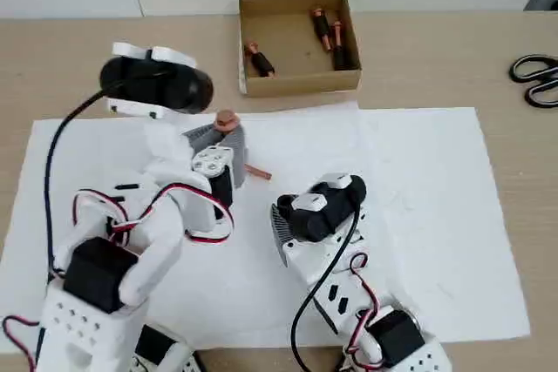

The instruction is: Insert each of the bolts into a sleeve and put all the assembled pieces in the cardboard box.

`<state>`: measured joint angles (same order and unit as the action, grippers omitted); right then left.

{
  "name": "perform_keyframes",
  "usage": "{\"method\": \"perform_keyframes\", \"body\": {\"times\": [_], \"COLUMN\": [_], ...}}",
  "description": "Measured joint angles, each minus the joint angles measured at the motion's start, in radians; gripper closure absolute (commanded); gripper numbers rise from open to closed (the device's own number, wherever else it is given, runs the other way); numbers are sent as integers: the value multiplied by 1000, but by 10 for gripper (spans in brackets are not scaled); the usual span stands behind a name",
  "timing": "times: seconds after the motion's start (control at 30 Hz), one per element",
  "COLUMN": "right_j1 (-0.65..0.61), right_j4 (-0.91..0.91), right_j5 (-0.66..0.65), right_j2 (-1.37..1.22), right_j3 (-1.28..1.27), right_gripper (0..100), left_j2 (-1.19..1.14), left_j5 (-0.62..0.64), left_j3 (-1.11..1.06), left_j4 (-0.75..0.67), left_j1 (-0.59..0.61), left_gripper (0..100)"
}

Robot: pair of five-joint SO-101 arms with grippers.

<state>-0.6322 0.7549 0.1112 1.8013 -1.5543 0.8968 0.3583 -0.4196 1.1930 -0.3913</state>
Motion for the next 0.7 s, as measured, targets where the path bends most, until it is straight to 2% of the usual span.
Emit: {"method": "perform_keyframes", "body": {"times": [0.23, 0.5, 0.7], "right_j1": [-2, -2, -2], "right_j4": [0, 0, 0], "right_j5": [0, 0, 0], "right_j2": [0, 0, 0], "right_j3": [0, 0, 0], "right_gripper": [995, 995, 995], "left_j2": [0, -2, -2], "left_j5": [29, 25, 64], "left_j3": [-107, -245, -262], "left_j4": [-48, -212, -259], "left_j1": [-77, -80, -80], "left_gripper": [994, 994, 994]}}
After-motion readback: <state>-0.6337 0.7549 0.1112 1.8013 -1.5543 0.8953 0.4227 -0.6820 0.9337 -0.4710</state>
